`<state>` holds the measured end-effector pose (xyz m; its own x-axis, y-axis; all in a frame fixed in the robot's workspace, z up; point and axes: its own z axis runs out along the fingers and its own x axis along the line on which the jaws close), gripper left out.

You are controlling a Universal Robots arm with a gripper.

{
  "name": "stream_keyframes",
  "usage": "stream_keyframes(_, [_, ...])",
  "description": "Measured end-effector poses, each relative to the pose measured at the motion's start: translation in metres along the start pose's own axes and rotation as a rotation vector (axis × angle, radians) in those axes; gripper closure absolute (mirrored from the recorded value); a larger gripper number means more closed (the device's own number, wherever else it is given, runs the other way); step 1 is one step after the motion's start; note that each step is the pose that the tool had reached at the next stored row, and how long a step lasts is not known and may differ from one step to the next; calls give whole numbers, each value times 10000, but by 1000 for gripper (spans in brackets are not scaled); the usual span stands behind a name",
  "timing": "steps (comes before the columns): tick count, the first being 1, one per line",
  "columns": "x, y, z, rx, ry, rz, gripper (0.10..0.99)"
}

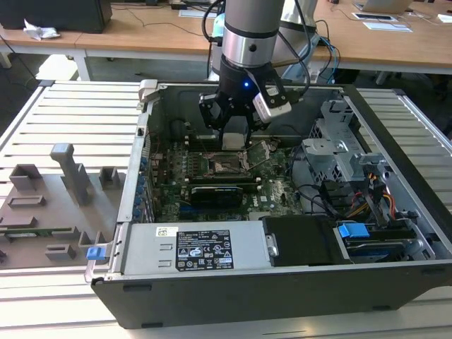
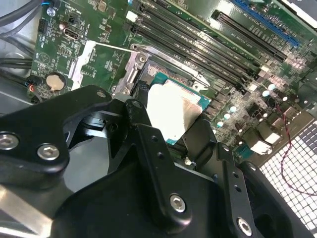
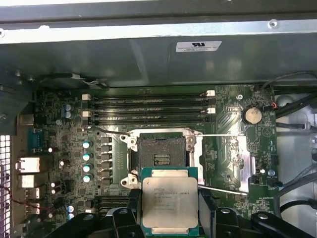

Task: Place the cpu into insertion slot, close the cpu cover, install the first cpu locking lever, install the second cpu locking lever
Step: 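Place the cpu into insertion slot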

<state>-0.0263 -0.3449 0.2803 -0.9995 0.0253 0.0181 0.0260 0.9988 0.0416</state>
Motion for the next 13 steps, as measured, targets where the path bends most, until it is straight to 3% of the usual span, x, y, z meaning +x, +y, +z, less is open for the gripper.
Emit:
stream_keyframes(5, [-17,76,23,172,-4,-14,545])
stream_keyframes(13, [-20,84,54,190,-4,-16,545])
